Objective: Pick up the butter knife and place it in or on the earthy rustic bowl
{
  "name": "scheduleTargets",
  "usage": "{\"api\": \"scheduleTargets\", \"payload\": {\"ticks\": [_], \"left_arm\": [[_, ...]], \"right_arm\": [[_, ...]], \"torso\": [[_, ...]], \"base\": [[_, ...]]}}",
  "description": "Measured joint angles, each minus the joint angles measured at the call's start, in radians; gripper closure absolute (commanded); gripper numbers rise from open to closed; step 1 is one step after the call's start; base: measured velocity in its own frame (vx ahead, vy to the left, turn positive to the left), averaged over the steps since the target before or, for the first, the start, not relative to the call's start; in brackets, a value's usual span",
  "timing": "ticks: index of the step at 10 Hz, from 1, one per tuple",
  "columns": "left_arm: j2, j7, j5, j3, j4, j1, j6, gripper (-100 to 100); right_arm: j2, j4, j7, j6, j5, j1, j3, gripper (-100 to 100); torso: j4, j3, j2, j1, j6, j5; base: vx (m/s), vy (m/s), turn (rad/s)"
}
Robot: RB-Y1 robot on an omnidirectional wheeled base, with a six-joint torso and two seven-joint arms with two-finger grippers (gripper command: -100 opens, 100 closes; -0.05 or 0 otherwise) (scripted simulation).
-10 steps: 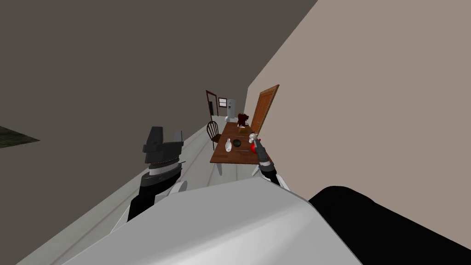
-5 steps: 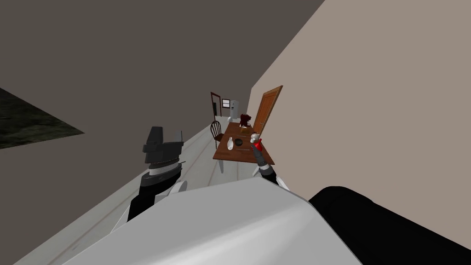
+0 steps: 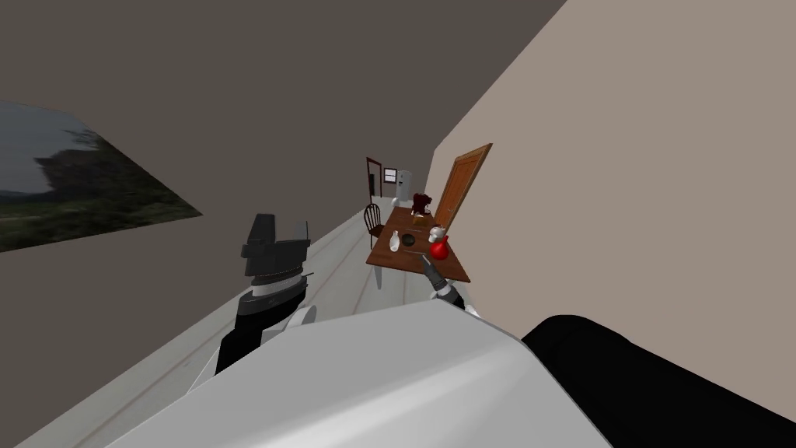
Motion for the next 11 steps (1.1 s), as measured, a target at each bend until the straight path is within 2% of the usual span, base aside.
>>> {"api": "scheduleTargets", "payload": {"ticks": [1, 3, 4, 7, 8, 11], "left_arm": [[0.0, 0.0, 0.0, 0.0, 0.0, 0.0, 0.0, 0], [0.0, 0.0, 0.0, 0.0, 0.0, 0.0, 0.0, 0], [0.0, 0.0, 0.0, 0.0, 0.0, 0.0, 0.0, 0], [0.0, 0.0, 0.0, 0.0, 0.0, 0.0, 0.0, 0], [0.0, 0.0, 0.0, 0.0, 0.0, 0.0, 0.0, 0], [0.0, 0.0, 0.0, 0.0, 0.0, 0.0, 0.0, 0]], "right_arm": [[-0.014, 0.014, 0.0, -0.005, 0.007, 0.016, 0.002, -100], [-0.058, 0.075, -0.006, -0.019, 0.025, 0.022, 0.001, -100], [-0.078, 0.113, -0.003, -0.027, 0.043, 0.028, 0.011, -100], [-0.122, 0.171, 0.006, -0.031, 0.081, 0.062, 0.032, -100], [-0.126, 0.192, 0.009, -0.039, 0.083, 0.062, 0.032, -100], [-0.183, 0.277, 0.017, -0.05, 0.121, 0.083, 0.049, -100]], "torso": [[0.0, 0.0, 0.0, 0.0, 0.001, 0.0], [0.0, -0.001, -0.001, 0.0, 0.001, 0.0], [0.0, -0.001, -0.001, 0.0, 0.0, 0.0], [0.0, -0.001, -0.002, 0.0, 0.001, 0.0], [-0.001, -0.002, -0.003, 0.0, 0.001, 0.0], [-0.001, -0.002, -0.003, 0.0, 0.0, 0.0]], "base": [[-0.051, 0.0, 0.261], [-0.045, 0.007, 0.234], [-0.035, 0.006, 0.104], [-0.026, 0.006, 0.128], [-0.019, 0.014, 0.298], [-0.016, 0.013, 0.225]]}}
